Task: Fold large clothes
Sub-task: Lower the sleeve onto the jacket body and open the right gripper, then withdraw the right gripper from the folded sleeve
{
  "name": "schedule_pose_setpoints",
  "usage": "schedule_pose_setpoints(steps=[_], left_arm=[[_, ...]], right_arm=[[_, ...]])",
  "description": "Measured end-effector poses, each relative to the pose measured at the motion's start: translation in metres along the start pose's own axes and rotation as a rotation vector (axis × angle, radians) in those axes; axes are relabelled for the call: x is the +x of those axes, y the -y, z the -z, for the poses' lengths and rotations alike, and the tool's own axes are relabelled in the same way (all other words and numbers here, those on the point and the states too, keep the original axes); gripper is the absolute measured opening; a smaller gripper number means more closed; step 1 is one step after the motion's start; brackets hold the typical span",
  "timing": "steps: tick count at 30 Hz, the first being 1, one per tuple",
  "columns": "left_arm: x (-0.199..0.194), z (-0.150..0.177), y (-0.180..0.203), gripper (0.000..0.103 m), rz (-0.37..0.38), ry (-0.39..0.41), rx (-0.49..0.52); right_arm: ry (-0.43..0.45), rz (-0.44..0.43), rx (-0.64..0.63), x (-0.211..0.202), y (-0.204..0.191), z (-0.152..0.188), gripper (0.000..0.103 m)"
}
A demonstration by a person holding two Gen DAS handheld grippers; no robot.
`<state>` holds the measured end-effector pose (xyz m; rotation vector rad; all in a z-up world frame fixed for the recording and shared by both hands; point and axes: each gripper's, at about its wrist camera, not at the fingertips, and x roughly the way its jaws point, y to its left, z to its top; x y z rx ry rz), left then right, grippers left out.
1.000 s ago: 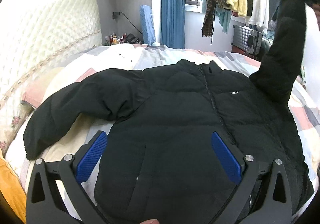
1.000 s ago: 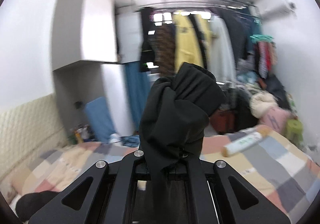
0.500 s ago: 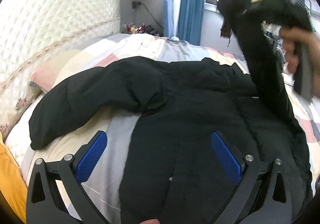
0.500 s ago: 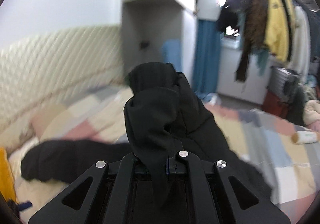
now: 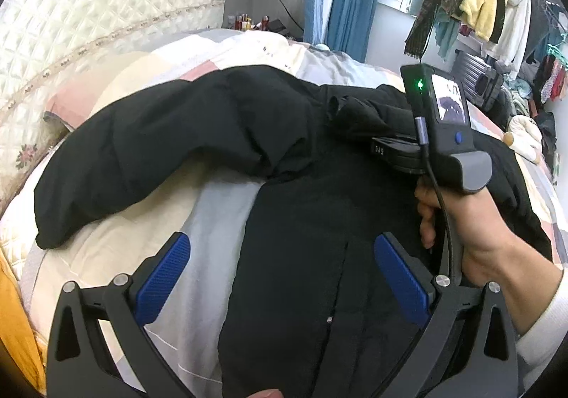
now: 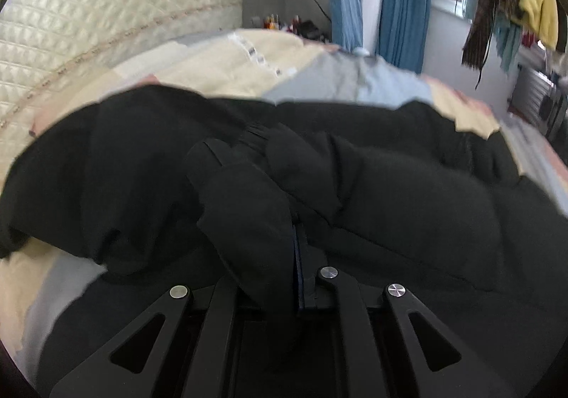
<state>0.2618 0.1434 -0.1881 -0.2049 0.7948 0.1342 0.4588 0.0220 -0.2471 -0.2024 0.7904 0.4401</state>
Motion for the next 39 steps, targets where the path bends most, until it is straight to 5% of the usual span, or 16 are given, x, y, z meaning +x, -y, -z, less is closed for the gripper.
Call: schedule_pose_setpoints(steps=[6, 11, 13, 15, 20, 28, 39], left_arm=[[0.008, 0.002, 0.001, 0.103, 0.004, -0.02, 0.006], [0.004, 0.003, 0.002, 0.103, 0.022, -0.014, 0.003], [0.001, 0.004, 0.004, 0.103, 0.025, -0.009, 0.008], [-0.002, 0.004, 0.007, 0.103, 0.029, -0.004, 0.014], [-0.013, 0.006, 0.019, 0.103, 0.048, 0.019, 0.039], [-0.017, 0.011, 0.047, 0.103, 0.069, 0.028, 0.084], [-0.014, 0.015, 0.071, 0.103, 0.088, 0.035, 0.106]], right_arm=[[-0.002, -0.029, -0.008, -0.006, -0.002, 0.002, 0.01], [-0.012, -0.102, -0.035, -0.031, -0.007, 0.001, 0.034], [0.015, -0.134, -0.037, -0.051, -0.006, 0.002, 0.058], [0.046, -0.152, -0.03, -0.07, -0.002, 0.004, 0.064], [0.105, -0.123, -0.018, -0.123, 0.023, 0.014, 0.065], [0.177, 0.034, 0.125, -0.187, 0.119, 0.052, 0.065], [0.158, 0.196, 0.334, -0.208, 0.236, 0.14, 0.068]])
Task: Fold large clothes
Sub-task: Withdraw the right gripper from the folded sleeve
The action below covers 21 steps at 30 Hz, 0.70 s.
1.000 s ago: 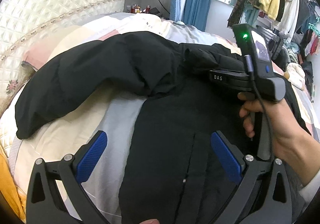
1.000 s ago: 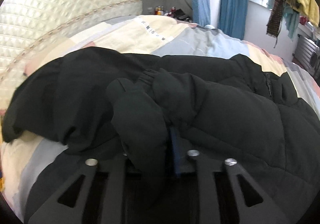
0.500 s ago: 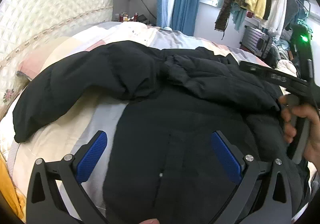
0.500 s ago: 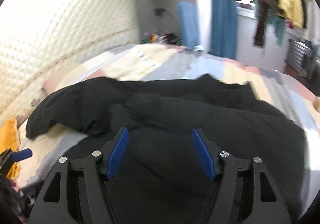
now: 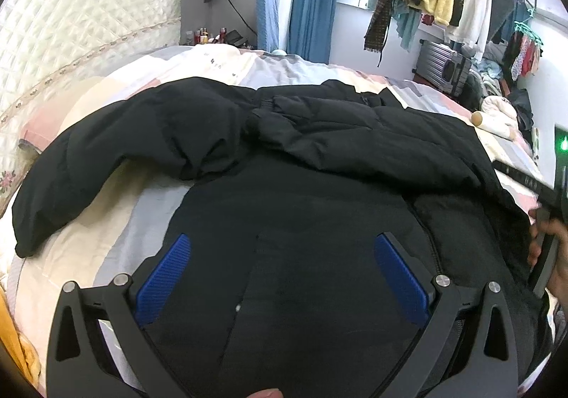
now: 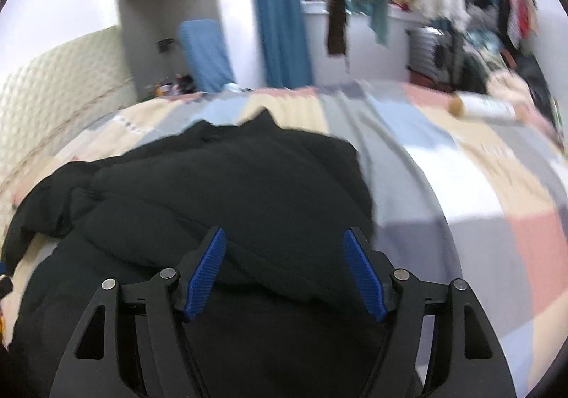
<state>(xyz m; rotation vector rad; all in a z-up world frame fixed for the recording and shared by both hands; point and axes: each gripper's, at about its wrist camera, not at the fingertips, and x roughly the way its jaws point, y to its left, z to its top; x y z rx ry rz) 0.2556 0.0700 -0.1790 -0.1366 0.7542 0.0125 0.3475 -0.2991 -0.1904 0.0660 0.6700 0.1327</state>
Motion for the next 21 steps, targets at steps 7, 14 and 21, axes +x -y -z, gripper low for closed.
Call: schedule_pose_setpoints(steps=[7, 14, 21], left_arm=[[0.009, 0.001, 0.008, 0.103, 0.007, -0.01, -0.033], [0.011, 0.005, 0.014, 0.103, -0.009, -0.019, -0.024], [0.013, 0.005, 0.017, 0.103, -0.017, -0.015, -0.02]], right_arm=[[-0.077, 0.038, 0.021, 0.028, 0.033, 0.027, 0.08], [-0.103, 0.078, -0.1, 0.046, 0.017, 0.024, 0.08], [-0.111, 0.104, -0.181, 0.053, 0.011, 0.032, 0.079]])
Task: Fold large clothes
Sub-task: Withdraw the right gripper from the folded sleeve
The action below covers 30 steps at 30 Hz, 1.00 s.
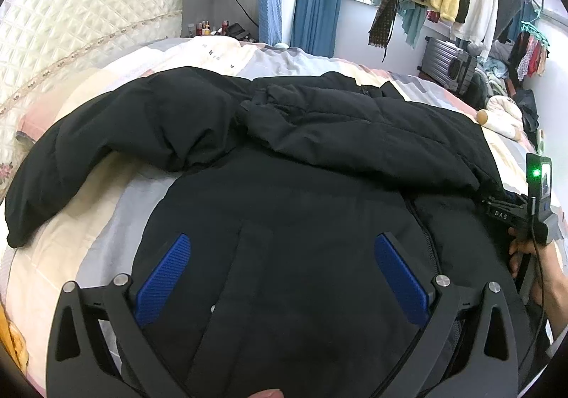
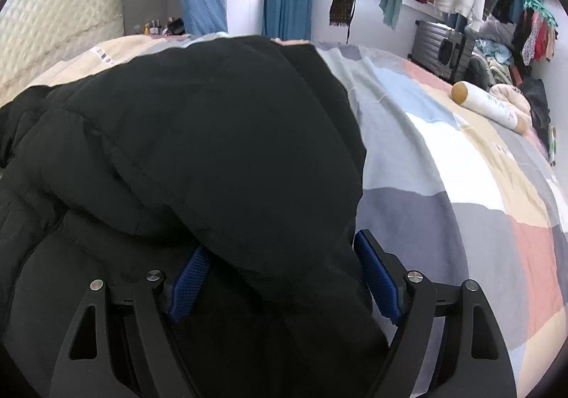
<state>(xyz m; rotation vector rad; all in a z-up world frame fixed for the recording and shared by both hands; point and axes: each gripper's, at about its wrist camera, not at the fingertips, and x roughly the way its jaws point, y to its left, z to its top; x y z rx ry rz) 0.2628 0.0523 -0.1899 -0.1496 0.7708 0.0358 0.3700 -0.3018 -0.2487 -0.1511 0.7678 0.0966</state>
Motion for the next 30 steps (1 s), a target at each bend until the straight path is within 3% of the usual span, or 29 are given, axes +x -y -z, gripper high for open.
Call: schedule_pose_setpoints(steps=[10, 21, 27, 30], left_arm=[[0.002, -0.001, 0.0, 0.103, 0.011, -0.006, 0.012], [0.003, 0.0, 0.003, 0.103, 0.021, -0.006, 0.02], [-0.002, 0.0, 0.003, 0.103, 0.038, -0.001, 0.012], [-0.009, -0.001, 0.005, 0.103, 0.028, 0.019, 0.022]], right_arm=[[0.129, 0.033, 0.113, -0.018, 0.02, -0.018, 0.079], [0.102, 0.058, 0.328, -0.009, 0.084, -0.011, 0.079], [0.093, 0.075, 0.277, -0.02, 0.072, -0.011, 0.079], [0.109, 0.044, 0.267, -0.041, 0.063, -0.012, 0.079]])
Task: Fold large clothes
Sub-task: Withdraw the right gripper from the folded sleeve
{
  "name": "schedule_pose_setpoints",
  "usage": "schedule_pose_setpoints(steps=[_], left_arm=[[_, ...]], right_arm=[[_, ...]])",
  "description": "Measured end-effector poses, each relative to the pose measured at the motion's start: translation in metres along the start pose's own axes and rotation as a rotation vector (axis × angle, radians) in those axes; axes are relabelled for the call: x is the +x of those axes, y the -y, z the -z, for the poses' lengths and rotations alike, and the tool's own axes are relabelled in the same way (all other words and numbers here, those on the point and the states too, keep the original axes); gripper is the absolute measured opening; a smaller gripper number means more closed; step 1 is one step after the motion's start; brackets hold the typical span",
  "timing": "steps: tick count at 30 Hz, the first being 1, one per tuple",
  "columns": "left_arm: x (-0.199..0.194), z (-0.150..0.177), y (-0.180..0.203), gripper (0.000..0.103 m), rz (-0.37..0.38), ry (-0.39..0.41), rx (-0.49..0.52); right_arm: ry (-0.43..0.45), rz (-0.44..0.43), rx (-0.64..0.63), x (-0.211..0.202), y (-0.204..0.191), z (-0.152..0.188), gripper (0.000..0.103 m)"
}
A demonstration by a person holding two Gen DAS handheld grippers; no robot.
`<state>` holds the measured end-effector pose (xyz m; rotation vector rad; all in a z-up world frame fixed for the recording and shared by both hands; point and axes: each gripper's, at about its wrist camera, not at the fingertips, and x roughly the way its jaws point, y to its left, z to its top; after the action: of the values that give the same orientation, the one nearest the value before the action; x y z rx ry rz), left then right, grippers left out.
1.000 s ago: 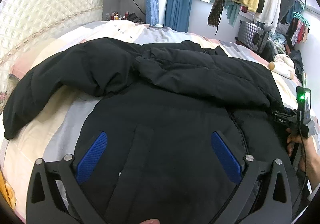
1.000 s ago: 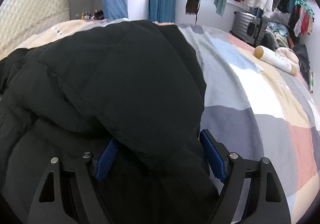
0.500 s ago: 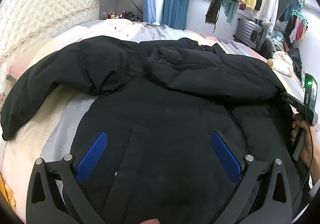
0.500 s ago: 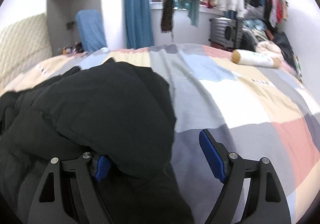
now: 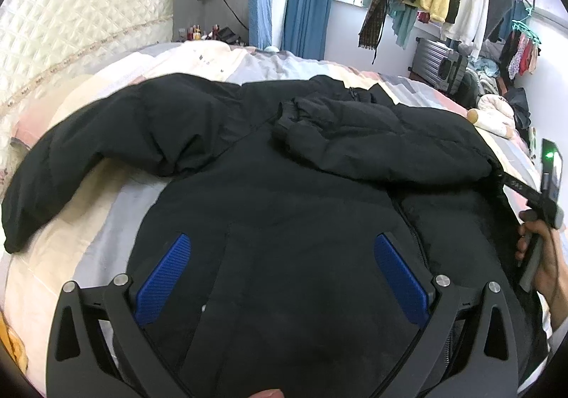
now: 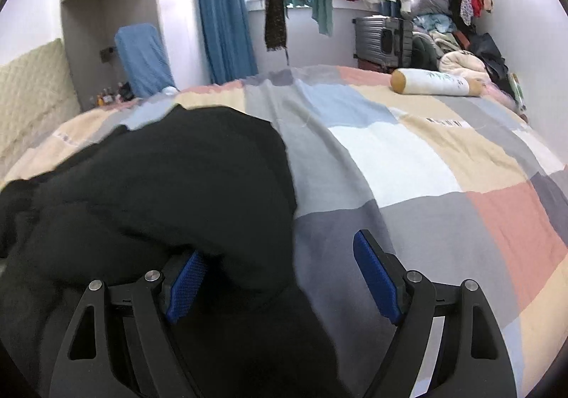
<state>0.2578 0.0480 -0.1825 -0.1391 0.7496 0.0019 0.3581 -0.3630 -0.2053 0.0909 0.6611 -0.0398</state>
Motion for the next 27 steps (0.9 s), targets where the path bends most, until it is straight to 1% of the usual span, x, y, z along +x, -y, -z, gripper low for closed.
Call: schedule_pose_setpoints(steps=[3, 4, 7, 9, 13, 17, 21, 27], left_arm=[[-0.008, -0.001, 0.001, 0.103, 0.002, -0.008, -0.006], [-0.014, -0.001, 0.001, 0.103, 0.012, 0.001, -0.011], [-0.031, -0.002, 0.006, 0.103, -0.022, 0.031, 0.009], [-0.041, -0.002, 0.008, 0.103, -0.014, 0.048, 0.014], [-0.061, 0.0, 0.011, 0.103, -0.026, 0.089, 0.013], [-0.074, 0.001, 0.012, 0.103, -0.01, 0.112, 0.006], [-0.086, 0.005, 0.013, 0.103, -0.016, 0.137, 0.01], [-0.101, 0.017, 0.004, 0.103, -0.004, 0.162, -0.01]], right_arm=[[0.015, -0.031, -0.019, -0.023, -0.01, 0.001, 0.079], [0.024, -0.041, -0.034, -0.033, -0.015, 0.002, 0.079], [0.051, -0.069, -0.063, -0.061, -0.03, 0.001, 0.079], [0.068, -0.091, -0.073, -0.079, -0.039, -0.001, 0.08], [0.104, -0.136, -0.103, -0.117, -0.065, -0.001, 0.08], [0.126, -0.168, -0.128, -0.149, -0.085, 0.008, 0.08], [0.134, -0.217, -0.123, -0.175, -0.1, 0.024, 0.08], [0.148, -0.238, -0.182, -0.211, -0.12, 0.05, 0.08]])
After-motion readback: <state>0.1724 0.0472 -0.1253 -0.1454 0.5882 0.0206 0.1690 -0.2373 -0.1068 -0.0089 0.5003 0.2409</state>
